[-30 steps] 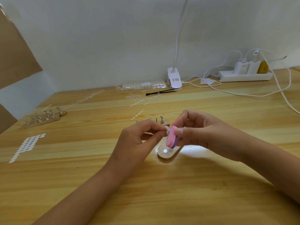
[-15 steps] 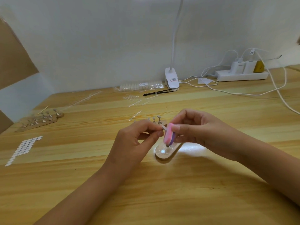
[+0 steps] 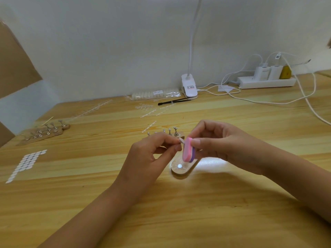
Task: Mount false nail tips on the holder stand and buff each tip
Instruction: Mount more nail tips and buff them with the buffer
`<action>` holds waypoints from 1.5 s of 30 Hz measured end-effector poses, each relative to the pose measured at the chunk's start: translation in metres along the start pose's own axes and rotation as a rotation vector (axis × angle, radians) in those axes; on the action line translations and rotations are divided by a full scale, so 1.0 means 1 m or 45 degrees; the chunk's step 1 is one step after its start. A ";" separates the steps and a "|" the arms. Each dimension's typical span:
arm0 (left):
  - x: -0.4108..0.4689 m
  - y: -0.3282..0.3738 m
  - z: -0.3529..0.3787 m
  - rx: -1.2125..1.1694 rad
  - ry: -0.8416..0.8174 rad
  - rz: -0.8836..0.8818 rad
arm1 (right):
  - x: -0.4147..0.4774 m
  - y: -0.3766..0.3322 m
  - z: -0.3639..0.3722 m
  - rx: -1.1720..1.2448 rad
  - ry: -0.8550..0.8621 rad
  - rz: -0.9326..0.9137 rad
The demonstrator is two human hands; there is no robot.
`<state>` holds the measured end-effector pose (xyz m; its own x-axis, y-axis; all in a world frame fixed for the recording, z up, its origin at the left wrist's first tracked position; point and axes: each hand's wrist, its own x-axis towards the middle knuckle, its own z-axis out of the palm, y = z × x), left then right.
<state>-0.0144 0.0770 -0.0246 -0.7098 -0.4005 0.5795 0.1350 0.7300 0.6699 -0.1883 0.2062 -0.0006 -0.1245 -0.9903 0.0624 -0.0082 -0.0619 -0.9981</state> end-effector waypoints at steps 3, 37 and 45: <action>0.000 -0.001 0.000 0.016 0.009 0.008 | 0.000 0.000 -0.002 -0.007 0.027 -0.003; 0.001 -0.002 -0.005 0.175 -0.004 0.271 | -0.003 -0.004 -0.006 -0.112 -0.095 -0.035; 0.001 -0.001 -0.004 0.130 -0.022 0.251 | -0.002 -0.002 -0.007 -0.102 -0.016 -0.104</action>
<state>-0.0124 0.0734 -0.0229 -0.6884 -0.2352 0.6862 0.2026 0.8459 0.4933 -0.1948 0.2090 0.0015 -0.1079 -0.9838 0.1434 -0.0975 -0.1331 -0.9863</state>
